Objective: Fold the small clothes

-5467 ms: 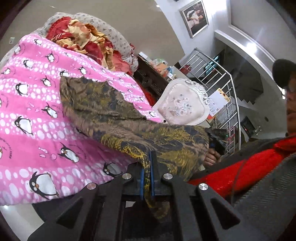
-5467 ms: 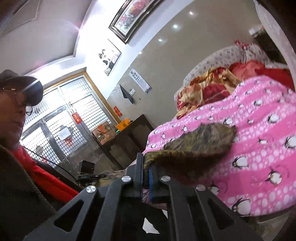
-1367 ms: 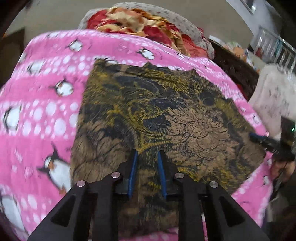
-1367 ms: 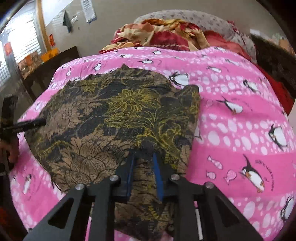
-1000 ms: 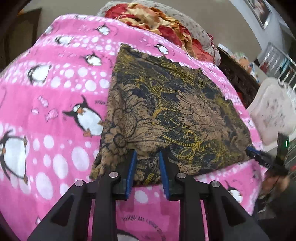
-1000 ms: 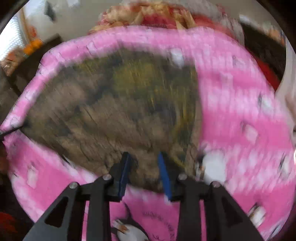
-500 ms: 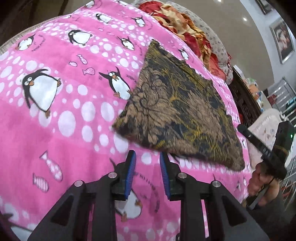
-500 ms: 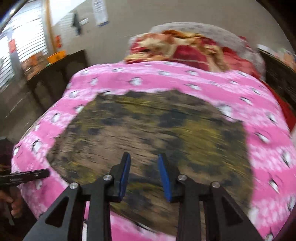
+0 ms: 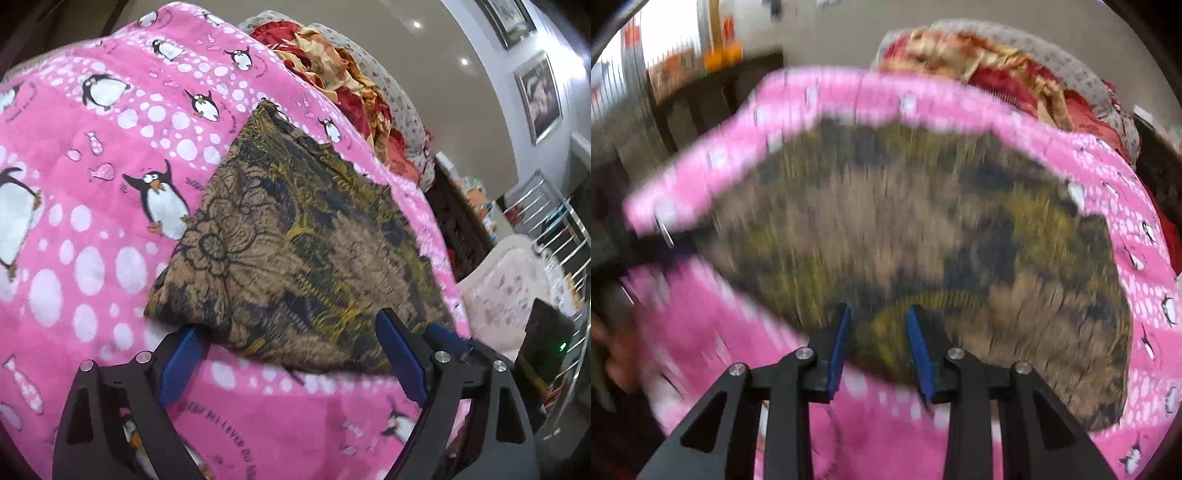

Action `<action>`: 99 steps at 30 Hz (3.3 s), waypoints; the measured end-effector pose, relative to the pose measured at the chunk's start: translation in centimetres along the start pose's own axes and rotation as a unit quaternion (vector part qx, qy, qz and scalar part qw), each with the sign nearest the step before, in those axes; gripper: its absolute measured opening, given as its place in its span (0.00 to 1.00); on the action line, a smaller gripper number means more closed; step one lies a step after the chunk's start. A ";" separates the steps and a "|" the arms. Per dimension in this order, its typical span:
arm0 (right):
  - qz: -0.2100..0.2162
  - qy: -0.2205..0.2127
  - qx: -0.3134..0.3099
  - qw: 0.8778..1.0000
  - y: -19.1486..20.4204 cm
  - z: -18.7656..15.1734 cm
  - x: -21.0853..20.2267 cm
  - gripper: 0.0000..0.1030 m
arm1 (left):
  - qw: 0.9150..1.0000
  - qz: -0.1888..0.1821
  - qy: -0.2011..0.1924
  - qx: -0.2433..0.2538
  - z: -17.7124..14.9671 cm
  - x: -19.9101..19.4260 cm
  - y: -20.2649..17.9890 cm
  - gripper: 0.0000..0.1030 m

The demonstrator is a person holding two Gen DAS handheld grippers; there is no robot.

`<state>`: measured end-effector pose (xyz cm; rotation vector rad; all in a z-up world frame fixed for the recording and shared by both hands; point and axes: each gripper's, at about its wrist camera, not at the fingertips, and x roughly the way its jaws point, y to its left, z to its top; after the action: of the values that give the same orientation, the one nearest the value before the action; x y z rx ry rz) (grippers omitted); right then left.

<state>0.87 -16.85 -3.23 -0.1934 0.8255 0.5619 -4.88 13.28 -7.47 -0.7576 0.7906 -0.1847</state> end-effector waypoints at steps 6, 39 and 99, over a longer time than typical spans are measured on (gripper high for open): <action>-0.042 -0.041 0.017 0.998 -2.1 4.6 1.7 0.34 | 0.997 -0.038 -0.017 -0.067 1.1 0.3 1.9 0.59; -0.036 -0.033 0.036 0.998 -2.6 2.0 7.1 0.58 | 0.993 -0.025 -0.004 -0.119 2.3 1.1 4.1 0.16; 0.125 0.199 0.108 0.966 -20.3 20.9 10.1 0.08 | 0.881 -0.095 0.003 0.464 -5.7 8.2 -26.3 0.00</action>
<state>30.70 -22.03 2.27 0.0023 1.3071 0.6752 0.11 -12.38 3.03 0.0869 0.5340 -0.6889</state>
